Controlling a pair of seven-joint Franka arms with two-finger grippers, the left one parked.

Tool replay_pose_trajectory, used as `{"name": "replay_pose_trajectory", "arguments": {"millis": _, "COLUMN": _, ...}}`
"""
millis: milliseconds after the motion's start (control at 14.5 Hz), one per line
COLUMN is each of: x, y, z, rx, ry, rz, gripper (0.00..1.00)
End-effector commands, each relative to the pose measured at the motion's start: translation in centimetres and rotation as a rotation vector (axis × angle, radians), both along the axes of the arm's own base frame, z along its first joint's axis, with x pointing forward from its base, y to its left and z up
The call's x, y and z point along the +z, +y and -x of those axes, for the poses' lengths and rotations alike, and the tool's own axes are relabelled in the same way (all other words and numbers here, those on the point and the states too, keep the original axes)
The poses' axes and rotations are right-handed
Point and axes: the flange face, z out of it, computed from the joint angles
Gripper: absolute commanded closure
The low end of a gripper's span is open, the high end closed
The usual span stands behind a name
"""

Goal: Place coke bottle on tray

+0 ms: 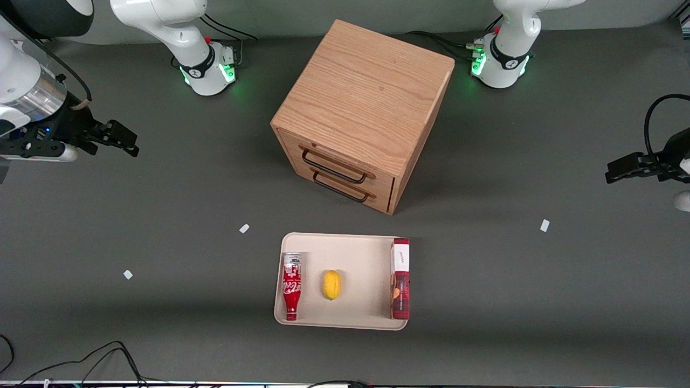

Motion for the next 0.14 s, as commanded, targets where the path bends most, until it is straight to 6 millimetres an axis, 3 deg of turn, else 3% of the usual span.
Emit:
{"name": "replay_pose_trajectory", "arguments": {"millis": 0, "x": 0.84, "y": -0.47, "z": -0.75, "rx": 0.011, "ry": 0.006, "rz": -0.021, "gripper": 0.00}}
{"name": "replay_pose_trajectory", "arguments": {"millis": 69, "x": 0.87, "y": -0.54, "z": -1.00, "rx": 0.008, "ry": 0.006, "rz": -0.021, "gripper": 0.00}}
